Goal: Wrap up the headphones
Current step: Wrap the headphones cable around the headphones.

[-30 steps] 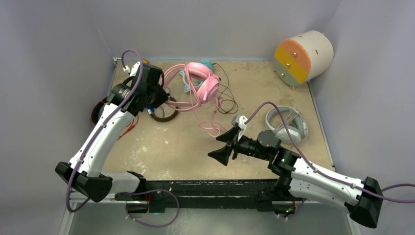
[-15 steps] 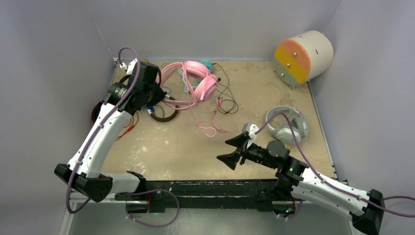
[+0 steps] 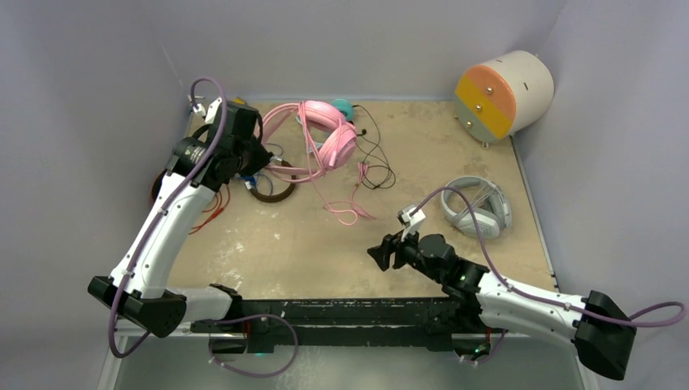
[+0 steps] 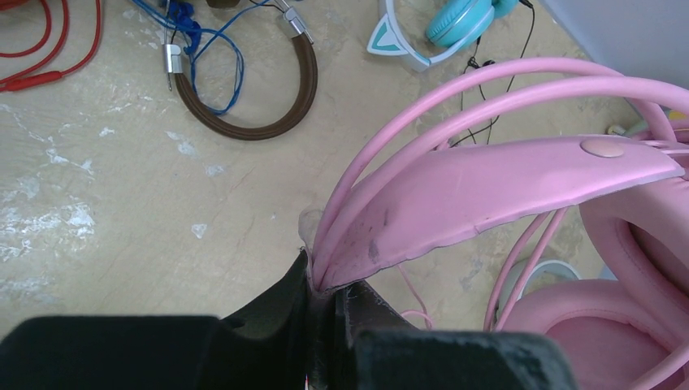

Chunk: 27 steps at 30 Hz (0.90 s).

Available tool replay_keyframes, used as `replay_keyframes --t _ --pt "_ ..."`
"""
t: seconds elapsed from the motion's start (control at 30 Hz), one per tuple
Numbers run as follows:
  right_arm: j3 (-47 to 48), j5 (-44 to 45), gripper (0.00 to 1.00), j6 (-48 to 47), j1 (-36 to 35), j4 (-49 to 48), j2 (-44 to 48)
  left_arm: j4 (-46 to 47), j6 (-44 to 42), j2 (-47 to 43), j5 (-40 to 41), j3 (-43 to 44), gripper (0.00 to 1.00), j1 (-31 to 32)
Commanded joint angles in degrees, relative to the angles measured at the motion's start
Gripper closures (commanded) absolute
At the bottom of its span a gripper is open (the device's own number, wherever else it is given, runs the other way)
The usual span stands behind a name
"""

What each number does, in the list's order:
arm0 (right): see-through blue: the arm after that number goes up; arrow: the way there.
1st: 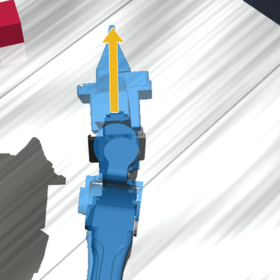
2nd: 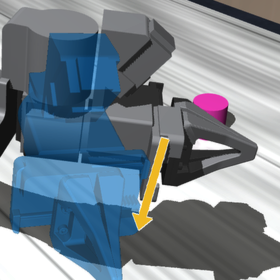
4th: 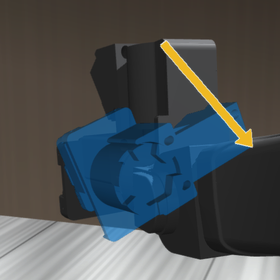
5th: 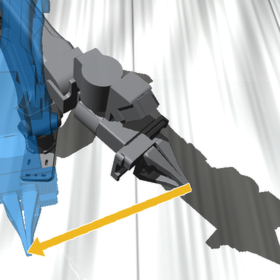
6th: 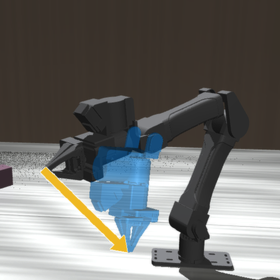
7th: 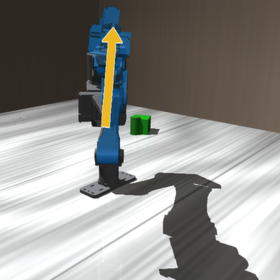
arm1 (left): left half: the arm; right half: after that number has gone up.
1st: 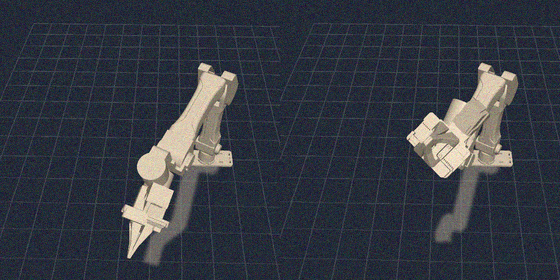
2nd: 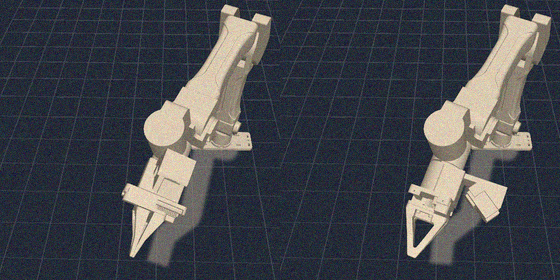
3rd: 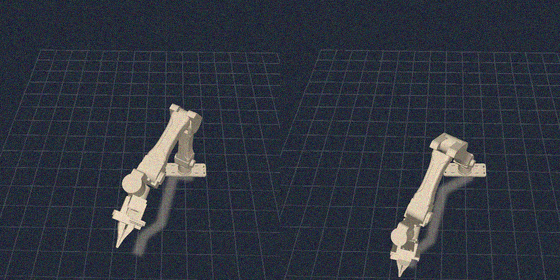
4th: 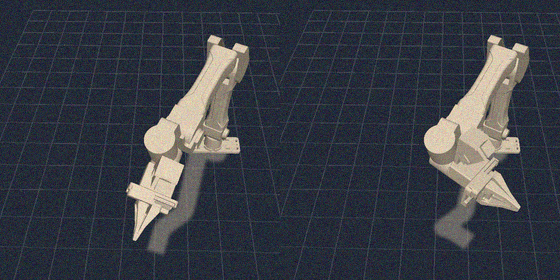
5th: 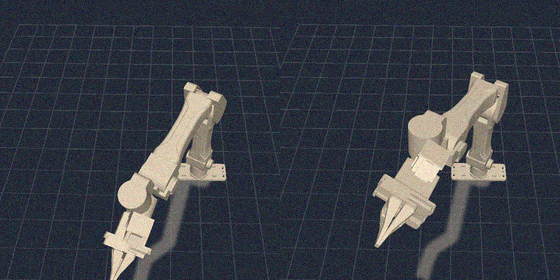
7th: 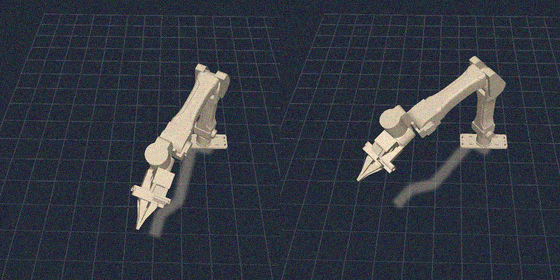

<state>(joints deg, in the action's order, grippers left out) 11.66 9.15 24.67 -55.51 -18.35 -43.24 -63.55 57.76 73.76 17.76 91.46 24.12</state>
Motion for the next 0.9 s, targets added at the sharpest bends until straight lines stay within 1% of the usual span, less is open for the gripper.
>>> replay_keyframes --t 0.0,0.13,0.27,0.43,0.53,0.63,0.7,0.73,0.8,0.83,0.87 --pt "-0.26 3.34 0.33 0.08 2.38 -8.26 -1.74 3.79 1.13 -3.18 -1.86 3.6 1.0 -0.36" --pt "0.77 1.64 0.27 -4.74 4.95 -12.56 -4.35 3.87 0.95 -3.18 -2.83 3.08 1.0 -0.36" --pt "7.35 1.19 0.25 -6.79 7.95 -10.58 -10.81 4.5 0.95 -3.42 -3.7 2.61 1.0 -0.34" --pt "13.54 0.32 0.22 -9.99 8.11 -11.58 -19.33 4.84 0.71 -3.36 -4.9 2.28 1.0 -0.38" --pt "17.55 -2.0 0.2 -12.46 8.05 -11.92 -24.5 4.92 0.69 -3.36 -4.93 2.15 1.0 -0.41" --pt "22.26 -0.78 0.19 -14.73 8.07 -9.53 -30.13 5.67 0.69 -3.36 -5.29 1.74 1.0 -0.4" --pt "23.67 -1.74 0.19 -14.78 8.09 -9.42 -32.28 5.92 0.82 -3.15 -5.94 1.7 1.0 -0.34" --pt "23.62 -2.26 0.2 -14.7 8.09 -10.47 -32.97 5.97 0.78 -3.03 -6.46 1.75 1.0 -0.38" --pt "22.99 -2.54 0.25 -14.14 8.11 -12.59 -33.74 5.99 0.82 -2.86 -7.04 1.95 1.0 -0.38" --pt "22.69 -2.69 0.3 -13.59 8.14 -13.26 -33.91 5.98 0.67 -2.92 -7.34 2.04 1.0 -0.39" --pt "22.61 -2.86 0.38 -13.17 8.27 -13.42 -34.12 5.99 0.55 -2.98 -7.45 2.12 1.0 -0.34"
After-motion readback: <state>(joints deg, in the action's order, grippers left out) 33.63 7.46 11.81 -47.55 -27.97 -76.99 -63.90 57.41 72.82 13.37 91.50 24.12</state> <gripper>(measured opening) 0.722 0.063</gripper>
